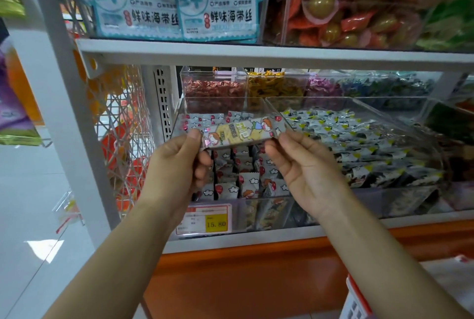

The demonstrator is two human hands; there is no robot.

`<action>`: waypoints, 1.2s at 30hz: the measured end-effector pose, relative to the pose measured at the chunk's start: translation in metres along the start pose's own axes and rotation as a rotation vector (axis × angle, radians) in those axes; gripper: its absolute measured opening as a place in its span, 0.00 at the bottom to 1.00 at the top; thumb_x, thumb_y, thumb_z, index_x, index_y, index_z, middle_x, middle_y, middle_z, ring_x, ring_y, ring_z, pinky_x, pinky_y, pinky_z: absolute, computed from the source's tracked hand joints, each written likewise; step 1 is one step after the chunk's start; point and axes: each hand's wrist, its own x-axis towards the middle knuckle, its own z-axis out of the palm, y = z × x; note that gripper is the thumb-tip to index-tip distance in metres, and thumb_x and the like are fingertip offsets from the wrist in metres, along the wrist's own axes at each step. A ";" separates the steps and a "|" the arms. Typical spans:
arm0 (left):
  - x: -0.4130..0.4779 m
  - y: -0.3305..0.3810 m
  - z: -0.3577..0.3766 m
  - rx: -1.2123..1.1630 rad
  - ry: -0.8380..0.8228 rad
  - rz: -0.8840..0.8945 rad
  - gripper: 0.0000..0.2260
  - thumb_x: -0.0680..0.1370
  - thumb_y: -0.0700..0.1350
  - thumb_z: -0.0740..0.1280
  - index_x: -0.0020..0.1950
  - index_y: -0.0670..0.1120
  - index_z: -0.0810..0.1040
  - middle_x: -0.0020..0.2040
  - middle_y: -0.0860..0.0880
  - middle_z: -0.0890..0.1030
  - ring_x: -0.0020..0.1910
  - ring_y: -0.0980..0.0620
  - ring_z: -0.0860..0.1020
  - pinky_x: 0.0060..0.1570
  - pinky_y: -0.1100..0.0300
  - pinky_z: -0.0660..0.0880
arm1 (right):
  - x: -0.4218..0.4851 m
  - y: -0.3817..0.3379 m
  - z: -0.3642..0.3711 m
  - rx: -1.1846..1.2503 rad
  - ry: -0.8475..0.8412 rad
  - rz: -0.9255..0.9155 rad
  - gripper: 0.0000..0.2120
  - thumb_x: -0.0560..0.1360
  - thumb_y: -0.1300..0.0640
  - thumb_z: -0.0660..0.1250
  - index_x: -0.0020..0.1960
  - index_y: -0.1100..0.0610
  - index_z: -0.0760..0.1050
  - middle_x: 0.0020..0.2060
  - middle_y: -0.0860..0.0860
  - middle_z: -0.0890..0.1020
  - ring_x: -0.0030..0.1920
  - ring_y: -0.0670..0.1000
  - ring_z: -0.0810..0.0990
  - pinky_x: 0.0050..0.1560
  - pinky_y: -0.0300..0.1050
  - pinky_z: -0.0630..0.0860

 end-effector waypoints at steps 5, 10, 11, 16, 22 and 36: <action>0.001 0.005 0.001 -0.194 -0.226 -0.039 0.11 0.75 0.43 0.62 0.33 0.42 0.75 0.26 0.50 0.74 0.22 0.58 0.69 0.21 0.68 0.69 | 0.003 -0.003 -0.002 0.162 0.062 0.017 0.04 0.69 0.65 0.66 0.43 0.64 0.76 0.32 0.55 0.83 0.33 0.48 0.83 0.31 0.34 0.78; 0.002 0.006 -0.002 -0.211 -0.338 -0.022 0.05 0.70 0.39 0.63 0.40 0.38 0.76 0.31 0.46 0.80 0.26 0.58 0.76 0.27 0.69 0.75 | 0.004 -0.005 -0.005 0.150 0.074 -0.005 0.02 0.71 0.65 0.65 0.42 0.63 0.76 0.32 0.54 0.83 0.33 0.47 0.83 0.31 0.34 0.78; 0.002 0.007 -0.003 -0.212 -0.353 -0.023 0.05 0.70 0.39 0.63 0.41 0.38 0.76 0.32 0.46 0.81 0.27 0.58 0.77 0.28 0.69 0.76 | 0.003 -0.004 -0.005 0.139 0.077 -0.007 0.03 0.73 0.66 0.63 0.43 0.63 0.76 0.31 0.54 0.83 0.33 0.47 0.83 0.31 0.34 0.78; 0.001 0.007 -0.004 0.043 -0.316 0.067 0.06 0.78 0.35 0.60 0.46 0.39 0.76 0.35 0.45 0.83 0.30 0.54 0.80 0.32 0.66 0.77 | 0.004 -0.004 -0.006 -0.144 0.056 -0.176 0.07 0.78 0.64 0.60 0.50 0.60 0.76 0.33 0.52 0.82 0.32 0.49 0.82 0.31 0.40 0.78; 0.000 0.005 -0.003 0.283 -0.163 0.172 0.15 0.78 0.33 0.60 0.55 0.51 0.77 0.38 0.49 0.84 0.37 0.52 0.82 0.37 0.62 0.80 | 0.001 -0.001 -0.009 -0.611 -0.019 -0.357 0.09 0.76 0.59 0.65 0.54 0.52 0.80 0.45 0.48 0.82 0.36 0.48 0.82 0.39 0.47 0.81; -0.002 0.018 -0.011 0.371 -0.172 0.163 0.16 0.69 0.47 0.69 0.56 0.46 0.80 0.44 0.49 0.84 0.37 0.57 0.81 0.38 0.67 0.78 | -0.002 0.004 -0.003 -0.831 -0.081 -0.374 0.05 0.73 0.59 0.69 0.46 0.51 0.82 0.36 0.40 0.83 0.41 0.40 0.80 0.39 0.29 0.74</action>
